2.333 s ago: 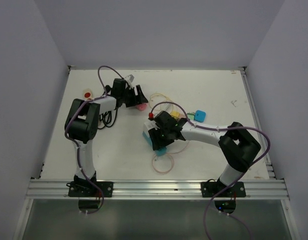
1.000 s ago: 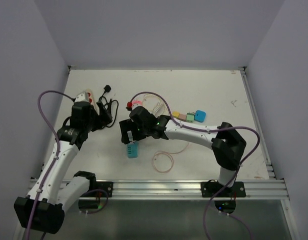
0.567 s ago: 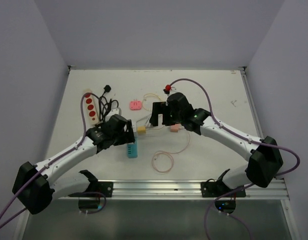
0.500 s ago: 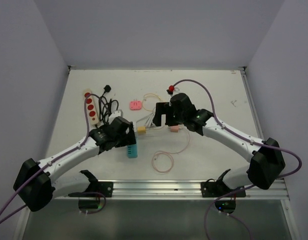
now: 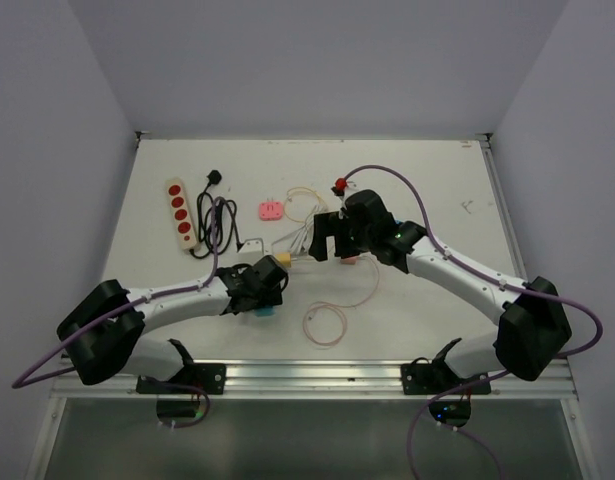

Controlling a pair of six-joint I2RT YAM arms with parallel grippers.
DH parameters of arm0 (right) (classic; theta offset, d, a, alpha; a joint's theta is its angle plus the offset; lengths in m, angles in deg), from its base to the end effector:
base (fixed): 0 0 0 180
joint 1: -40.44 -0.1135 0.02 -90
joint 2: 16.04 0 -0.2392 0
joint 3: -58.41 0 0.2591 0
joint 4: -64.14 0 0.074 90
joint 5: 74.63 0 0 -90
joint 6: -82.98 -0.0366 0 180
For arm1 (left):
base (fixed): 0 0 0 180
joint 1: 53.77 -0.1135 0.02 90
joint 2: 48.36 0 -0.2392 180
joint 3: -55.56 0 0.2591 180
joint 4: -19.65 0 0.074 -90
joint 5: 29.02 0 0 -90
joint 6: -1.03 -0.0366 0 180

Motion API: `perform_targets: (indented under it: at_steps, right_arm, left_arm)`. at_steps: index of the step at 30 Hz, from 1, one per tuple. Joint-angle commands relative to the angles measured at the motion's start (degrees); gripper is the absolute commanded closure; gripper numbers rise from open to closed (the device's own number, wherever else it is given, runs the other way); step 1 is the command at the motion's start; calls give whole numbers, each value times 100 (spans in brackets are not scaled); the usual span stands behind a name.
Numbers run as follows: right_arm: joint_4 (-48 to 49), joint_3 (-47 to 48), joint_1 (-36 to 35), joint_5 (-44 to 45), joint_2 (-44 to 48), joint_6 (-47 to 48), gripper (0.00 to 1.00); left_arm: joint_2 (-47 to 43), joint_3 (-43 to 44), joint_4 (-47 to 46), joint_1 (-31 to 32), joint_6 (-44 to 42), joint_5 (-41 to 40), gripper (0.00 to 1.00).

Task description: Pull the plug off the socket

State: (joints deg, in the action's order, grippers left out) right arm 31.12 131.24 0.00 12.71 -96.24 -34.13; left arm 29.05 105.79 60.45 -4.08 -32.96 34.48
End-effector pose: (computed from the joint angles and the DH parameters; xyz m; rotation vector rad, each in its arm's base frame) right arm 0.2428 0.2092 0.2443 -0.2998 2.3466 0.6535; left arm 0.1667 -0.1712 0.1296 -0.2569 2.5366 -0.0328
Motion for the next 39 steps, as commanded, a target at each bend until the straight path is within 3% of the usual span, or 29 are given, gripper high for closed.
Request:
perform_targets:
  at_steps: [1,3,6,9,10,14,23,36,39]
  right_arm:
    - [294,59,2,-323,40,303,5]
    - [364,41,2,-393,14,399,6]
    - [531,76,2,-727,-100,618,7]
    - [645,243,2,-1114,-267,961,9]
    - [680,296,2,-1193,-389,1049,9]
    - [751,603,2,-1571,-785,1471,13]
    - [970,1078,-121,-2046,-1375,1947,26]
    - [1050,1351,-517,-1545,-2016,2219,33]
    - [1015,1325,-534,-1527,-2061,2245,39]
  left_arm:
    - [204,-115,-500,23,112,-365,19]
    - [318,-151,-667,23,-10,-198,24]
    - [310,-107,-729,23,-247,-57,39]
    - [100,33,-712,14,-720,66,61]
    - [-40,138,-694,14,-853,127,75]
    - [-384,429,-554,-73,-1539,373,98]
    - [-753,754,-404,-943,-2498,1761,100]
    - [-656,948,-237,-979,-2718,2158,100]
    - [-692,939,-237,-1023,-2727,2149,100]
